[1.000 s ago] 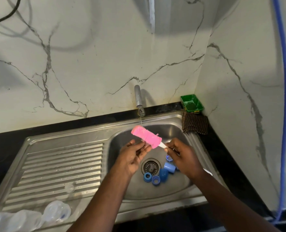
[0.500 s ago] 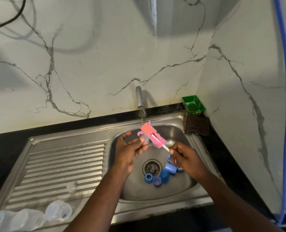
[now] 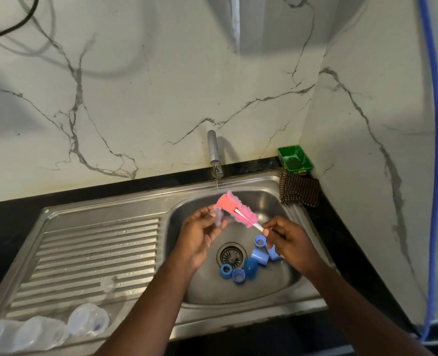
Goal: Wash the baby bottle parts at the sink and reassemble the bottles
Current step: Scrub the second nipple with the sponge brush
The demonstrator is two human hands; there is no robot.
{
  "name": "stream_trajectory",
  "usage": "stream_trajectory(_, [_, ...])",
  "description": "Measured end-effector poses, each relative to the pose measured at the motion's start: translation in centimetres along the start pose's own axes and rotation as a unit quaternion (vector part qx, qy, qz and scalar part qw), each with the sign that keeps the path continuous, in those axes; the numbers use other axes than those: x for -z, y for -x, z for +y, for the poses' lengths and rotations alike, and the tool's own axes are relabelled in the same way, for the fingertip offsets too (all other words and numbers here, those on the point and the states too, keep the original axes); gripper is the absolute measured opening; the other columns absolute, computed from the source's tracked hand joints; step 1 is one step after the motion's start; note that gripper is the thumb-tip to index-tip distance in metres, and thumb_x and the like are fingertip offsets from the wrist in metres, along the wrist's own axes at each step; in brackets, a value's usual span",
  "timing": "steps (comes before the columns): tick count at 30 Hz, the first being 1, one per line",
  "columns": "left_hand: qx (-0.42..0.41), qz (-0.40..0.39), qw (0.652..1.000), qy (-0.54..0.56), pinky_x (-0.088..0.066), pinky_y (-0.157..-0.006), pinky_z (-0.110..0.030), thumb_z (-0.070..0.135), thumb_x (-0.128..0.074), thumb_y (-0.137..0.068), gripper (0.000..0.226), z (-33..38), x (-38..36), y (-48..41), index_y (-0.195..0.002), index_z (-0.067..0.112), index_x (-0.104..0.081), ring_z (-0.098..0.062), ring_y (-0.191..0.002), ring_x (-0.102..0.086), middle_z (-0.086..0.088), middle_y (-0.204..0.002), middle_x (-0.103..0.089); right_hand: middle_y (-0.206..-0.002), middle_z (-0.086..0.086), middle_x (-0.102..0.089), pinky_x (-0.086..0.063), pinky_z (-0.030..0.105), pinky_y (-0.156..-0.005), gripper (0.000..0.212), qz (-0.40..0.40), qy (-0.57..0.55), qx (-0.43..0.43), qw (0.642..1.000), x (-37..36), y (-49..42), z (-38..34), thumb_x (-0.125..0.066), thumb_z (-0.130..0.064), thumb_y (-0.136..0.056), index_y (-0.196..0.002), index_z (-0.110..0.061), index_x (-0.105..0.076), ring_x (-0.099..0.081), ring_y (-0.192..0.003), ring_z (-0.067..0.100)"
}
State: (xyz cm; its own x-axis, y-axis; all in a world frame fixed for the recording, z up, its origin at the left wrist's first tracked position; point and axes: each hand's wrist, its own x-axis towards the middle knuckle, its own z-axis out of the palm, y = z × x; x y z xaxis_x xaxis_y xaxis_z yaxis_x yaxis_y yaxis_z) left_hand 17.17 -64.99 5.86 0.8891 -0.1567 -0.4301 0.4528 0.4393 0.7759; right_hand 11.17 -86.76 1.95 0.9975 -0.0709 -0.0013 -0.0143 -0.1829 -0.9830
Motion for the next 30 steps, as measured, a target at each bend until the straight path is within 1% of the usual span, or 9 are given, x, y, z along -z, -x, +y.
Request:
stream_trajectory(2, [0.019,0.014,0.999,0.043,-0.052,-0.1,-0.037,-0.01,-0.051,-0.095,0.021,0.0,0.0,-0.1,-0.106,-0.001,-0.066,-0.025,-0.096,-0.072,-0.016,-0.101,-0.073,-0.062,0.002,-0.057,-0.038,0.013,-0.047,0.005,0.015,-0.022,-0.005,1.0,-0.4,0.0,-0.2,-0.063,-0.003,-0.095,-0.094,-0.008,-0.065,-0.046,-0.049,0.0])
stream_trajectory(4, [0.011,0.01,1.0,0.02,-0.054,-0.094,-0.033,-0.013,-0.055,-0.09,0.029,0.0,0.1,-0.4,-0.112,0.003,-0.066,-0.027,-0.102,-0.07,-0.019,-0.116,-0.069,-0.061,0.001,-0.056,-0.036,0.012,-0.046,0.007,0.026,-0.031,-0.011,0.999,-0.7,0.1,-0.3,-0.062,-0.004,-0.095,-0.095,-0.01,-0.065,-0.045,-0.047,0.0])
stream_trajectory(8, [-0.025,0.007,0.998,-0.063,-0.057,-0.086,-0.031,-0.001,-0.077,-0.067,0.065,-0.2,1.0,-0.7,-0.128,0.012,-0.059,-0.031,-0.11,-0.069,-0.023,-0.123,-0.065,-0.061,0.002,-0.06,-0.039,0.014,-0.049,0.014,0.04,0.004,-0.014,0.999,-0.4,0.2,0.1,-0.066,-0.01,-0.094,-0.094,-0.024,-0.069,-0.049,-0.052,0.004])
stream_trajectory(11, [-0.039,-0.018,0.991,-0.125,-0.057,-0.092,-0.037,-0.004,-0.074,-0.078,0.057,-0.1,1.7,-0.7,-0.129,0.014,-0.057,-0.032,-0.106,-0.071,-0.022,-0.114,-0.071,-0.064,0.006,-0.062,-0.042,0.017,-0.051,0.018,0.042,0.031,-0.006,0.999,0.0,0.3,0.1,-0.066,-0.011,-0.093,-0.098,-0.028,-0.07,-0.053,-0.056,0.007])
stream_trajectory(13, [-0.038,-0.044,0.99,-0.131,-0.06,-0.086,-0.036,-0.006,-0.07,-0.083,0.056,-0.2,1.9,-0.7,-0.131,0.017,-0.053,-0.031,-0.103,-0.072,-0.016,-0.11,-0.074,-0.062,0.0,-0.06,-0.042,0.016,-0.051,0.019,0.041,0.019,0.0,0.999,-0.1,0.3,-0.5,-0.064,-0.008,-0.095,-0.102,-0.024,-0.07,-0.053,-0.055,0.004])
stream_trajectory(16, [-0.064,-0.063,0.979,-0.182,-0.06,-0.079,-0.028,-0.005,-0.067,-0.087,0.042,-0.2,1.6,-0.4,-0.126,0.009,-0.06,-0.025,-0.101,-0.073,-0.009,-0.11,-0.076,-0.061,-0.002,-0.056,-0.041,0.014,-0.054,0.019,0.031,0.016,0.017,0.999,-0.9,0.1,-1.3,-0.06,-0.006,-0.097,-0.107,-0.019,-0.07,-0.049,-0.055,0.002])
stream_trajectory(21, [-0.097,-0.106,0.964,-0.225,-0.057,-0.091,-0.031,-0.001,-0.068,-0.089,0.026,-0.4,1.1,-0.2,-0.109,0.014,-0.073,-0.022,-0.103,-0.072,-0.008,-0.107,-0.076,-0.068,0.003,-0.065,-0.054,0.038,-0.068,0.018,0.009,0.066,0.046,0.997,-2.4,-0.4,-1.5,-0.062,-0.025,-0.093,-0.106,-0.034,-0.071,-0.063,-0.065,0.018])
stream_trajectory(26, [-0.094,-0.061,0.971,-0.21,-0.06,-0.077,-0.028,-0.003,-0.07,-0.087,0.02,-0.5,1.3,-0.7,-0.106,0.004,-0.068,-0.025,-0.089,-0.074,-0.009,-0.093,-0.075,-0.063,-0.006,-0.059,-0.048,0.028,-0.065,0.025,0.014,0.061,0.067,0.996,-3.0,-0.6,-1.2,-0.061,-0.012,-0.097,-0.096,-0.036,-0.069,-0.056,-0.062,0.006])
stream_trajectory(30, [-0.058,-0.03,0.987,-0.143,-0.059,-0.072,-0.024,-0.005,-0.069,-0.086,0.027,-0.1,1.7,-0.9,-0.112,-0.005,-0.062,-0.022,-0.09,-0.074,-0.016,-0.103,-0.072,-0.068,-0.001,-0.061,-0.048,0.028,-0.065,0.018,0.005,0.055,0.053,0.997,-2.2,0.3,-0.6,-0.062,-0.01,-0.096,-0.097,-0.026,-0.071,-0.057,-0.064,0.007])
